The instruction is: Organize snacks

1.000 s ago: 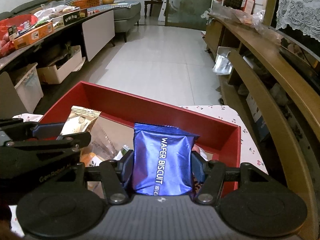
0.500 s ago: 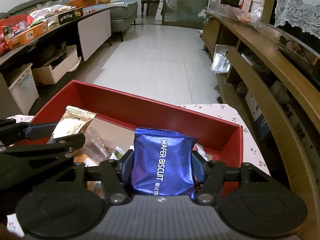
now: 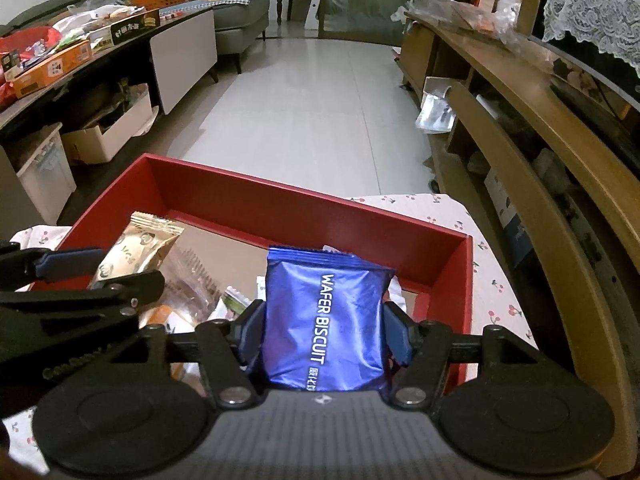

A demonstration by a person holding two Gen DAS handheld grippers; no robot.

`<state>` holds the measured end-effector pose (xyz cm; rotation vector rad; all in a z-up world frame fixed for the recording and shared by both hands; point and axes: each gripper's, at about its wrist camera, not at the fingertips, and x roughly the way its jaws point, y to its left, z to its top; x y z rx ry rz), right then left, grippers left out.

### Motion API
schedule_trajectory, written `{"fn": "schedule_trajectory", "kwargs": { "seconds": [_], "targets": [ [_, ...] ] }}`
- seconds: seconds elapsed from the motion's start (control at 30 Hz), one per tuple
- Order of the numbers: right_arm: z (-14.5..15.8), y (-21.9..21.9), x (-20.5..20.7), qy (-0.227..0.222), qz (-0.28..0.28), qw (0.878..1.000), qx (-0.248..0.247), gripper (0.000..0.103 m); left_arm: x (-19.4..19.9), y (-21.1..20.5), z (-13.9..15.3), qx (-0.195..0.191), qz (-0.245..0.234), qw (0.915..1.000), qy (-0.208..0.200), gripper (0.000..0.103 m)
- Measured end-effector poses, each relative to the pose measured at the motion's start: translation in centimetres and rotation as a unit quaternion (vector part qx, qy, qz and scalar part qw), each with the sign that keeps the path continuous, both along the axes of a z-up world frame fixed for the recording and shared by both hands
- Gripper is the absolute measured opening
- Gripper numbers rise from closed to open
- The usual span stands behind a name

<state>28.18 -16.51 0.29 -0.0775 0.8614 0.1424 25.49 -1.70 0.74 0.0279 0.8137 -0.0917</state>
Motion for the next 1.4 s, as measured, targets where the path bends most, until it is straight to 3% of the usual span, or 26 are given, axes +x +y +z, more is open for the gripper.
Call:
{"fn": "schedule_trajectory", "kwargs": {
  "seconds": [0.63,1.4],
  "targets": [
    [3.1,-1.4,-4.8,-0.007,-0.006,1.000,0.017,0.089,-4.7,0.6,3.4,-0.012,0.002,0.9999,-0.011,0.086],
    [2.7,-3.1,-16.1,0.031,-0.023,0.998,0.055,0.093,-14.4,1.2,2.2,-0.006,0.023,0.9995,0.019,0.103]
  ]
}}
